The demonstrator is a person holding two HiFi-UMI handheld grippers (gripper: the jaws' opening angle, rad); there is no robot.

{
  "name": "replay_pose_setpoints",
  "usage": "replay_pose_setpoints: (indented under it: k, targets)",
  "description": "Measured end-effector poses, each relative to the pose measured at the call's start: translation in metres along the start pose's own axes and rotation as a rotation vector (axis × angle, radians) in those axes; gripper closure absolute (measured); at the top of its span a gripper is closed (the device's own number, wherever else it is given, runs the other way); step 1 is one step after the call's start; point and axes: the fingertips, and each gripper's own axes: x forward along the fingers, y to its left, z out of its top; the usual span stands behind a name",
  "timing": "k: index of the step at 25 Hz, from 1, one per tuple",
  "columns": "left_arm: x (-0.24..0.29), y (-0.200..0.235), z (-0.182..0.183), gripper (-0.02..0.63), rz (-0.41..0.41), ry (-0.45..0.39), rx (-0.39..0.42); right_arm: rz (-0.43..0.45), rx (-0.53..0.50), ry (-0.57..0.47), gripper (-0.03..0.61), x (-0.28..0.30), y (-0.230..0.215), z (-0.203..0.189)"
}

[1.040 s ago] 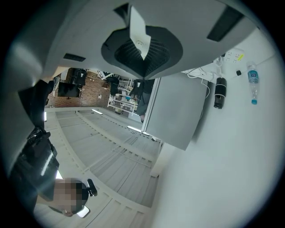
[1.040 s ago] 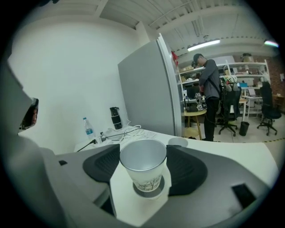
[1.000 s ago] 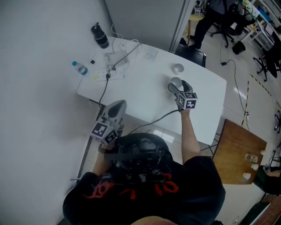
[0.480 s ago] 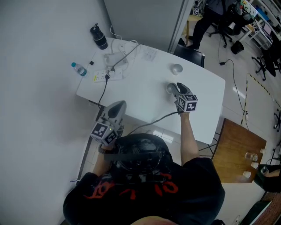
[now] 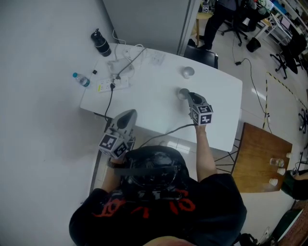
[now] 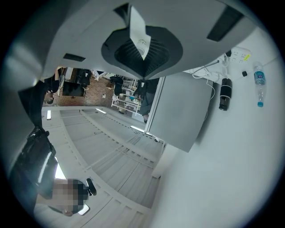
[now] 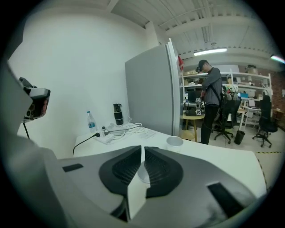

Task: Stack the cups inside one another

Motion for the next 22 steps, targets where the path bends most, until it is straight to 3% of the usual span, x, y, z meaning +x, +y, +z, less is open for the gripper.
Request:
replay_pose_setpoints:
  k: [6, 13, 18, 22]
  targets:
    - [0.005, 0.003, 0.002, 0.621, -0.01, 0.002, 0.0, -0.016, 0.009, 0.079, 0.574, -0.013, 0.009, -0.033]
    - [0.012, -0.001, 0.002, 0.621, -0.048, 0.006, 0.003, -0.197, -0.083, 0.136, 0.575, -0.023, 0.01, -0.076]
    - [0.016, -0.005, -0.002, 0.621, -0.084, 0.022, 0.003, -0.325, 0.012, 0.186, 0.575, -0.039, -0.001, -0.109]
    - [0.02, -0.003, -0.004, 0.621, -0.105, 0.029, -0.006, -0.291, 0.198, 0.085, 0.575, -0.053, 0.003, -0.102]
